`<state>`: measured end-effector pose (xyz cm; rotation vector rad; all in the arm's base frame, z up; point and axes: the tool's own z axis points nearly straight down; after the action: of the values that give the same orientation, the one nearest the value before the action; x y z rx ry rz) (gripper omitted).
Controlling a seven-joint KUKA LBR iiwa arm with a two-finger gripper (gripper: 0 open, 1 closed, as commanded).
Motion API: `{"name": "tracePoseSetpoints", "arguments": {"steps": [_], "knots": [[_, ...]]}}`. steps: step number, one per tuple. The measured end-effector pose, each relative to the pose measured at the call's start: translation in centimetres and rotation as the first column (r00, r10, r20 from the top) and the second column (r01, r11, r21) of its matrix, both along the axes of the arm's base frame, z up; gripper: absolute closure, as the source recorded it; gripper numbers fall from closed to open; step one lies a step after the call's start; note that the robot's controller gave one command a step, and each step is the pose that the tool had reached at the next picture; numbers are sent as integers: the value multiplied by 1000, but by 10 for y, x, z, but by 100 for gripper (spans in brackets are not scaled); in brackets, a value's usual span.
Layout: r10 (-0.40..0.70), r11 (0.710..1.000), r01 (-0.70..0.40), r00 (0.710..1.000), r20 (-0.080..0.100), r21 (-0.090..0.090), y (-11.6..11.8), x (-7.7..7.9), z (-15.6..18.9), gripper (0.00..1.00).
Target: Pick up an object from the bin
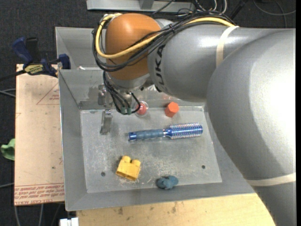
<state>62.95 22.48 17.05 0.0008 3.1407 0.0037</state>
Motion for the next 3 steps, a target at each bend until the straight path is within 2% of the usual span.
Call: {"name": "tracePoseSetpoints", "arguments": {"steps": [1, 2, 3], "knots": [[176, 984, -176, 984, -2, -3, -44, -57, -2, 0], [333, 943, -333, 943, -5, -1, -63, -128, -22, 0], [210, 978, -210, 978, -6, -2, -87, -115, -104, 0]]}}
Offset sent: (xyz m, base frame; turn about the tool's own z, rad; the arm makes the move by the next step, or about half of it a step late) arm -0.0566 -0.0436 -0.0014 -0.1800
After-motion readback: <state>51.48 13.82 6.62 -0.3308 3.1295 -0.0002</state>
